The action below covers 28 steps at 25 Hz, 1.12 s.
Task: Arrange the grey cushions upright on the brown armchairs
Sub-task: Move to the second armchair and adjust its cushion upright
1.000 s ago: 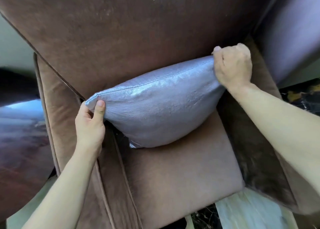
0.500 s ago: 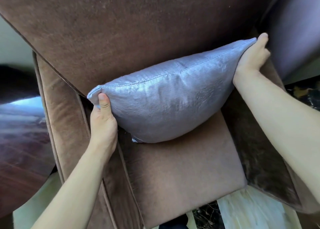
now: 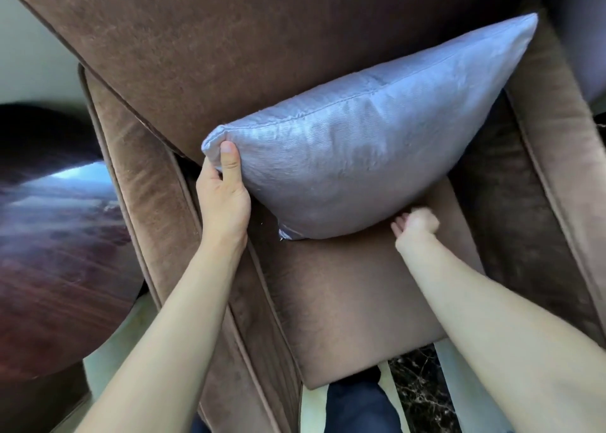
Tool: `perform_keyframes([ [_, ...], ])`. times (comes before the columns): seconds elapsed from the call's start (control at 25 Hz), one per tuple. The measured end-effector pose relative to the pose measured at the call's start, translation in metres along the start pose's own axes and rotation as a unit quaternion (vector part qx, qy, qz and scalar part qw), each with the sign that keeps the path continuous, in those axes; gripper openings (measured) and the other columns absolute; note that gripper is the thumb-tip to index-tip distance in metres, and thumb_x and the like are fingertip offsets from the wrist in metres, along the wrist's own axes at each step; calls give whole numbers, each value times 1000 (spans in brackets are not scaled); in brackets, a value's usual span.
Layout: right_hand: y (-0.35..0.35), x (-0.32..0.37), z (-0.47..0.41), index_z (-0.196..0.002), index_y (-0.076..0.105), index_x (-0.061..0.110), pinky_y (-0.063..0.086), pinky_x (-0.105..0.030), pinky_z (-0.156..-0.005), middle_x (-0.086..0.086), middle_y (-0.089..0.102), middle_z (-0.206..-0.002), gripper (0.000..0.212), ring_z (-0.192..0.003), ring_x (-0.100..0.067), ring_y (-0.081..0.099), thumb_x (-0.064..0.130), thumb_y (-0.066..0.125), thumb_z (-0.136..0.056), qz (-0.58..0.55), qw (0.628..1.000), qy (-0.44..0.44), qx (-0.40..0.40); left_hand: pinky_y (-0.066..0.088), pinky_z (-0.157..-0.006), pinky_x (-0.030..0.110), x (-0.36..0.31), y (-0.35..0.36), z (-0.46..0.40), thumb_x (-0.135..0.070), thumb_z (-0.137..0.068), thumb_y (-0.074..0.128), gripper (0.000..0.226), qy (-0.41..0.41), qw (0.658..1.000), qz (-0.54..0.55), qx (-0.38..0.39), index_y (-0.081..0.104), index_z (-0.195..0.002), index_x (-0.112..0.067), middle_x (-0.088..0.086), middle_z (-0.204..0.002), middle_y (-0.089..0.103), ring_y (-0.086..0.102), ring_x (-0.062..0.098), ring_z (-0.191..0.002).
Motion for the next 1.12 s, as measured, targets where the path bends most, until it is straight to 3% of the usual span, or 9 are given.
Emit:
perform_keyframes([
  [0.08, 4, -66, 17, -144, 51, 5, 49, -38, -99, -16, 57, -143, 43, -124, -30, 60, 17, 27, -110, 120, 984, 93, 88, 47, -116, 49, 0, -1, -1, -58, -95, 54, 50, -12, 1000, 5, 14, 68, -128, -23, -1, -130, 73, 65, 14, -129],
  [0.24, 48, -182, 51, -122, 64, 6, 55, -32, -81, -14, 68, -117, 21, -95, -25, 67, 8, 53, -103, 242, 936, 140, 212, 52, -109, 56, 2, -20, -15, -53, -93, 62, 33, 7, 997, -35, 65, 76, -108, -28, -4, -117, 78, 70, 21, -122],
  [0.32, 78, -202, 54, -101, 69, 9, 54, -24, -61, -13, 72, -109, 9, -75, -18, 69, 17, 67, -98, 270, 936, 94, 207, 61, -94, 40, -3, -32, -25, -38, -97, 67, 20, 56, 990, -87, 97, 78, -100, -21, -19, -92, 79, 73, 4, -101],
  [0.44, 105, -220, 45, -79, 67, 9, 48, -22, -43, -7, 71, -80, 26, -58, -11, 67, 30, 74, -93, 243, 958, 45, 147, 49, -78, 11, -16, -43, -36, -14, -98, 71, 8, 149, 970, -137, 132, 76, -103, -10, -37, -75, 70, 63, -18, -84],
  [0.68, 114, -221, 30, -78, 70, 6, 48, -22, -42, -3, 71, -67, 35, -53, -11, 68, 40, 75, -90, 265, 959, 49, 92, 42, -67, 10, -30, -40, -45, -13, -98, 71, 17, 180, 964, -127, 152, 76, -84, -21, -41, -63, 56, 51, -19, -71],
  [0.8, 117, -213, 32, -77, 66, 11, 46, -22, -48, 0, 70, -76, 33, -60, -10, 68, 40, 72, -92, 268, 950, 100, 125, 49, -66, 21, -37, -42, -48, -18, -97, 73, 35, 168, 968, -128, 138, 71, -68, -37, -31, -64, 59, 53, -9, -71],
  [0.88, 113, -211, 33, -84, 67, 12, 47, -23, -51, 1, 71, -78, 27, -62, -9, 68, 37, 71, -94, 312, 934, 99, 140, 63, -75, 47, -35, -46, -51, -28, -96, 74, 23, 140, 973, -129, 133, 80, -74, -28, -11, -76, 69, 63, 9, -81],
  [0.96, 98, -208, 41, -95, 69, 10, 50, -25, -52, 0, 69, -75, 17, -65, -12, 69, 27, 70, -96, 338, 925, 94, 147, 59, -80, 67, -30, -49, -51, -37, -96, 73, 33, 118, 973, -138, 140, 80, -75, -12, 6, -81, 67, 64, 19, -86],
  [1.12, 54, -202, 52, -99, 63, 11, 54, -32, -73, -4, 67, -87, 5, -89, -22, 66, 14, 58, -100, 327, 926, 107, 154, 60, -84, 64, -32, -49, -40, -50, -103, 54, 58, 106, 971, -158, 143, 72, -87, 3, 11, -92, 73, 72, 25, -91],
])
Point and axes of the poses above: each hand's wrist, its own z-axis away from the middle knuckle, its own y-axis out of the palm, x = y × z, the point moved 1 cm from there along -z, towards the middle knuckle
